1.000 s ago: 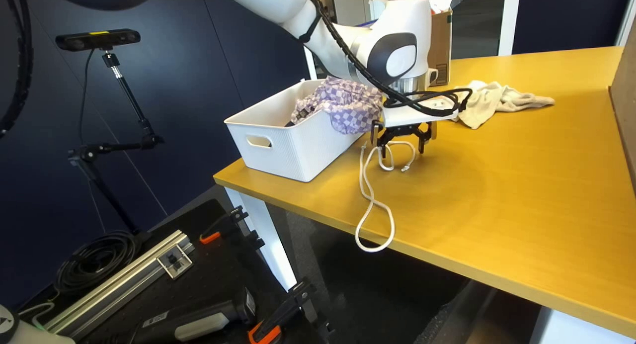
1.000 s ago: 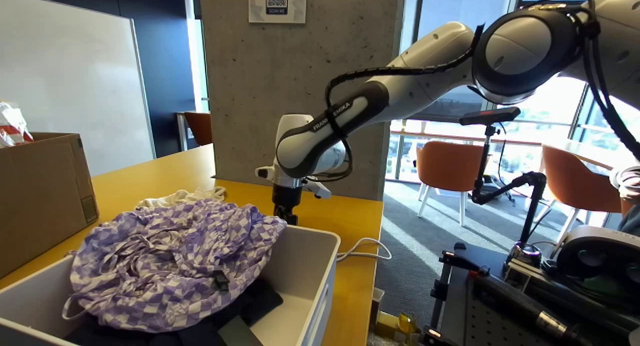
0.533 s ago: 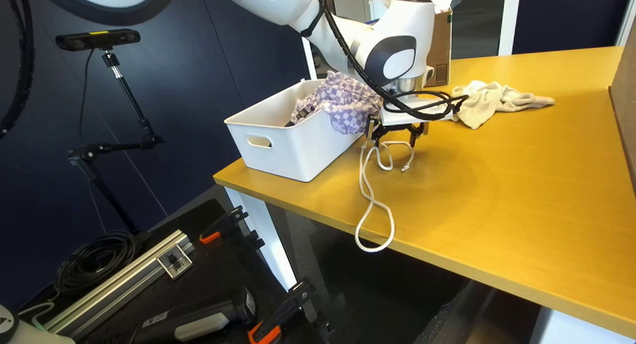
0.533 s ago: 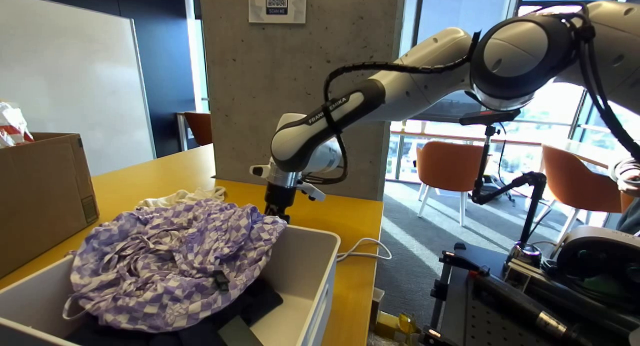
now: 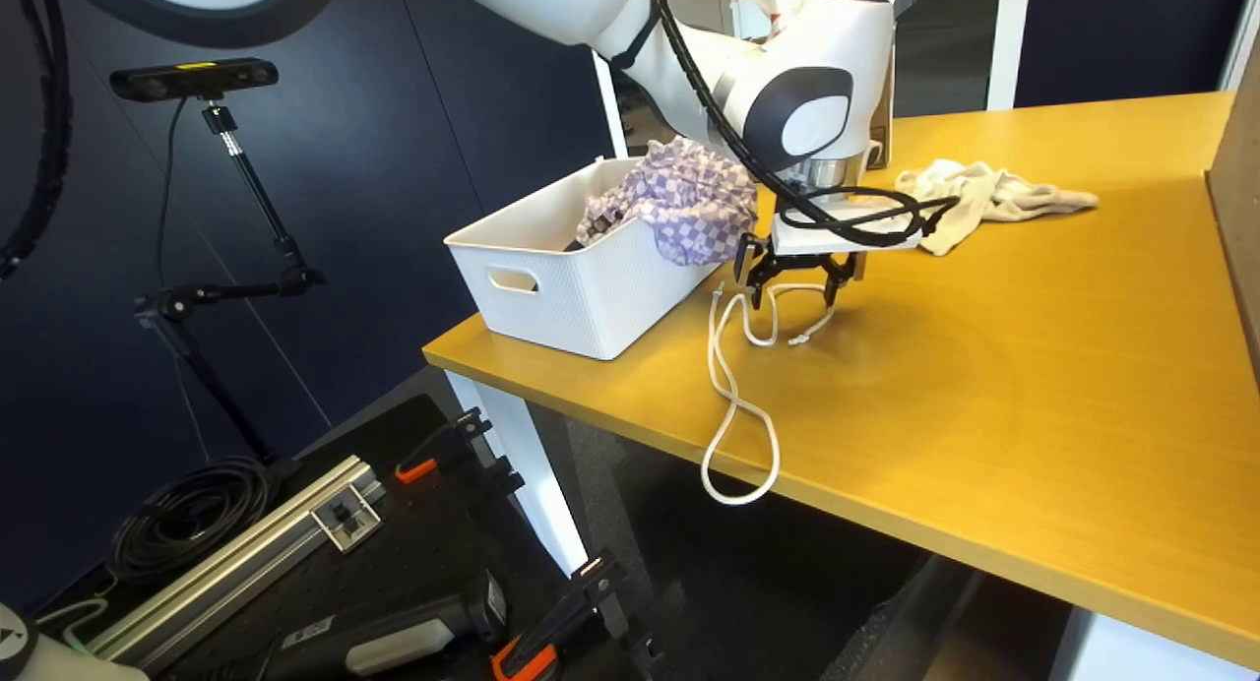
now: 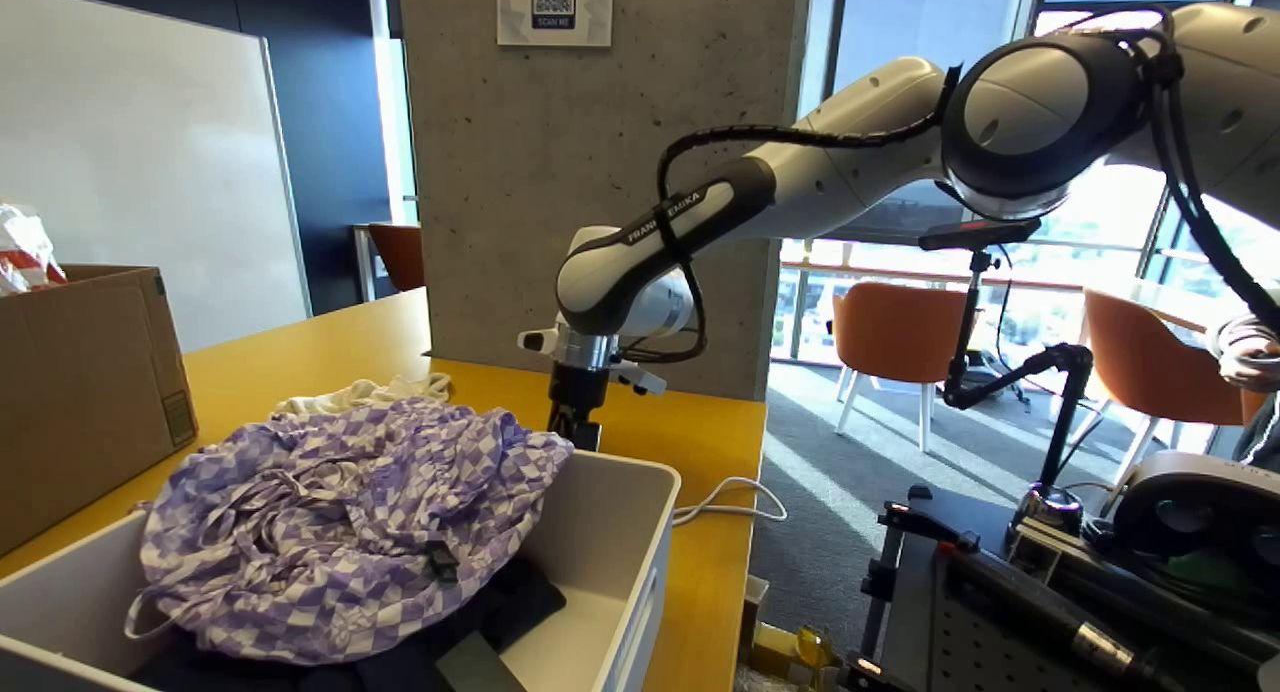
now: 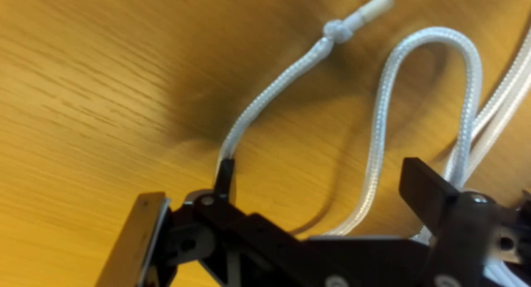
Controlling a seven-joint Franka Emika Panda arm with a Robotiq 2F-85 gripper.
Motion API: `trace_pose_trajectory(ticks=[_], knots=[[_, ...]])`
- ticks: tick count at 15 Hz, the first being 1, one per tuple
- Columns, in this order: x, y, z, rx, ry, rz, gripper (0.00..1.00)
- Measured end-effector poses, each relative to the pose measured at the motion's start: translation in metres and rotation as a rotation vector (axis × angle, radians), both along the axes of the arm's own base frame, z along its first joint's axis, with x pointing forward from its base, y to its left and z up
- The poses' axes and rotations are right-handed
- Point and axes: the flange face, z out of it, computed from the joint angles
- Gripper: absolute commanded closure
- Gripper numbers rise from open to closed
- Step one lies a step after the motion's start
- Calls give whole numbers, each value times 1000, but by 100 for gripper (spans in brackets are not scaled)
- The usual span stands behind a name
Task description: Put the rope inside basket
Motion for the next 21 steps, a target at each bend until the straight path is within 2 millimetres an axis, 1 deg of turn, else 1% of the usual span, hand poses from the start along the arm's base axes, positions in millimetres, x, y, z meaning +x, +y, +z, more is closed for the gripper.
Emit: trace_pose_trajectory(ticks=[3,5,8,9,11,15,18,21], knots=[[2,-14,4,-3,-12,-13,0],[5,-14,12,-5,-29,-14,0],[8,-11,33,-9,-50,-8,0],[8,-11,36,-11,-52,-7,0],[7,-15,35,-15,-43,-9,0],[-1,-25,18,24,11,-5,0],[-5,-40,10,57,41,-9,0],[-4,-57,10,64,39,-36,0]])
